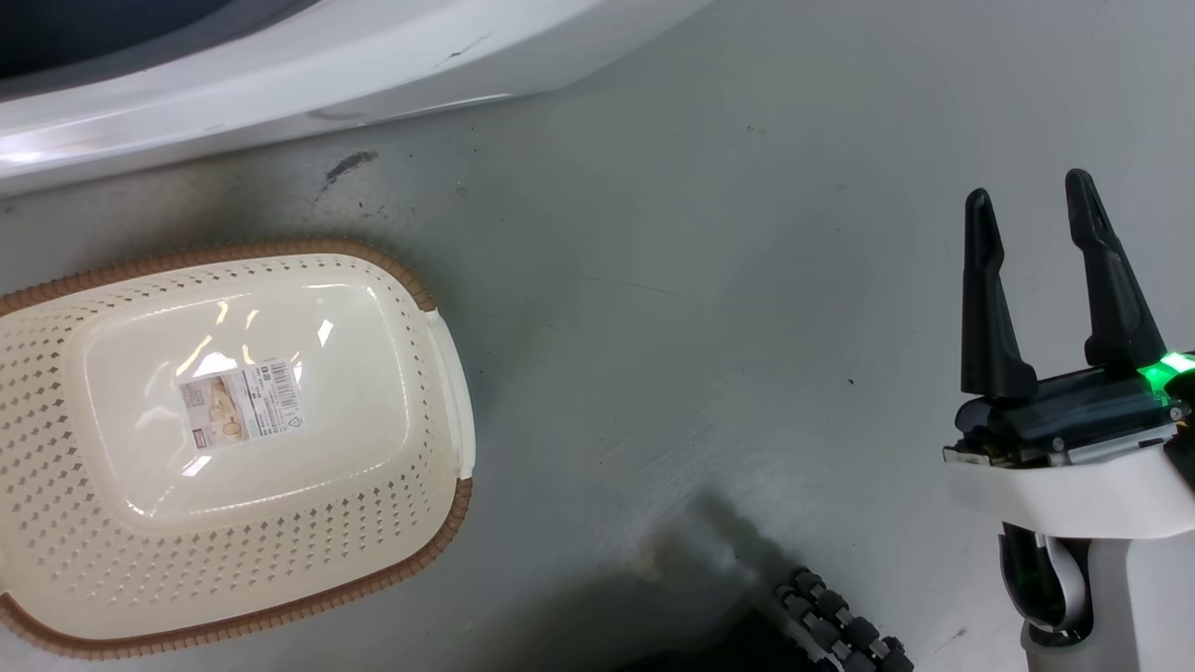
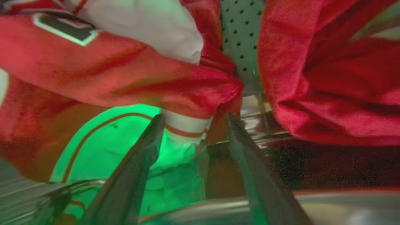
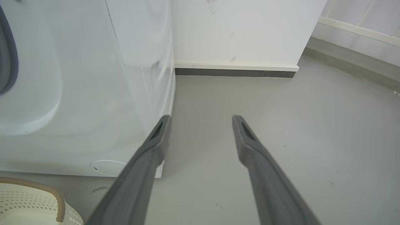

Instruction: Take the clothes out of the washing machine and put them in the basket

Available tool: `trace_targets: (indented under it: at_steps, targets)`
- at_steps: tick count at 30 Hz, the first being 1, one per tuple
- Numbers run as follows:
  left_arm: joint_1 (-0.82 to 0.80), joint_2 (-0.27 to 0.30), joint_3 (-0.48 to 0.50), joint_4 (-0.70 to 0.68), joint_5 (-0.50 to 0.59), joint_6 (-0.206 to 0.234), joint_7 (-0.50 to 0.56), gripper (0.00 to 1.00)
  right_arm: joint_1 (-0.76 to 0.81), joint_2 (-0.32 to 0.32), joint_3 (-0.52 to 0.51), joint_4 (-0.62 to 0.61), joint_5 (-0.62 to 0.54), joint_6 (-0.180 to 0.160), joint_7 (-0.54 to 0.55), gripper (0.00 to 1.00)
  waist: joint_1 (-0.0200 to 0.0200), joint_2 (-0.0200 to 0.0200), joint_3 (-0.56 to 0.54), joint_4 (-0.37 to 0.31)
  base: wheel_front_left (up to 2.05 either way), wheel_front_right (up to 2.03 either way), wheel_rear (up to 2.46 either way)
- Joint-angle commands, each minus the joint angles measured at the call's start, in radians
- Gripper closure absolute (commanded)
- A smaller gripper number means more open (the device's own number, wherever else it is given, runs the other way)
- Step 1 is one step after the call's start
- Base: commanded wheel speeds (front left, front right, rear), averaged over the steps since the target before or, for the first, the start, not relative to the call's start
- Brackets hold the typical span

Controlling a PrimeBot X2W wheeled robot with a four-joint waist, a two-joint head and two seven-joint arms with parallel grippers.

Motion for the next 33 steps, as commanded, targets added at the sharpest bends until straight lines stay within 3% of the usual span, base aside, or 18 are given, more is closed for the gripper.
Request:
trace_targets:
  at_steps: [1, 11, 12, 13, 23, 33]
  targets:
    - [0.023, 0.009, -0.008, 0.006, -0.003, -0.002, 0.012, 0.0, -0.018, -0.001, -0.003, -0.005, 0.006, -0.001, -0.002, 0.0, -0.0001, 0.0, 0.003, -0.001, 0.0, 0.0, 0.0]
    - [0.046, 0.022, -0.063, -0.01, -0.036, -0.002, 0.048, 0.0, -0.022, -0.001, -0.011, -0.007, 0.004, -0.001, -0.002, 0.0, -0.0001, 0.0, 0.015, 0.008, 0.0, 0.0, 0.0]
    - [0.047, 0.022, -0.067, -0.015, -0.041, -0.002, 0.047, 0.77, -0.022, -0.001, -0.012, -0.007, 0.003, -0.001, -0.002, 0.0, -0.0001, 0.0, 0.015, 0.009, 0.0, 0.0, 0.0]
    - [0.048, 0.022, -0.075, -0.022, -0.039, -0.002, 0.042, 1.0, -0.023, -0.001, -0.012, -0.008, 0.002, -0.001, -0.002, 0.0, -0.0001, 0.0, 0.014, 0.009, 0.0, 0.0, 0.0]
    - [0.061, 0.038, -0.11, -0.106, -0.068, -0.001, -0.058, 1.0, -0.021, -0.001, -0.01, 0.0, -0.01, -0.001, -0.002, 0.0, -0.0001, 0.0, -0.01, 0.017, 0.0, 0.0, 0.0]
    - [0.14, 0.008, -0.116, -0.152, -0.103, -0.001, -0.195, 1.0, -0.006, -0.001, -0.014, 0.009, -0.035, -0.001, -0.002, 0.0, -0.0001, 0.0, -0.096, 0.051, 0.0, 0.0, 0.0]
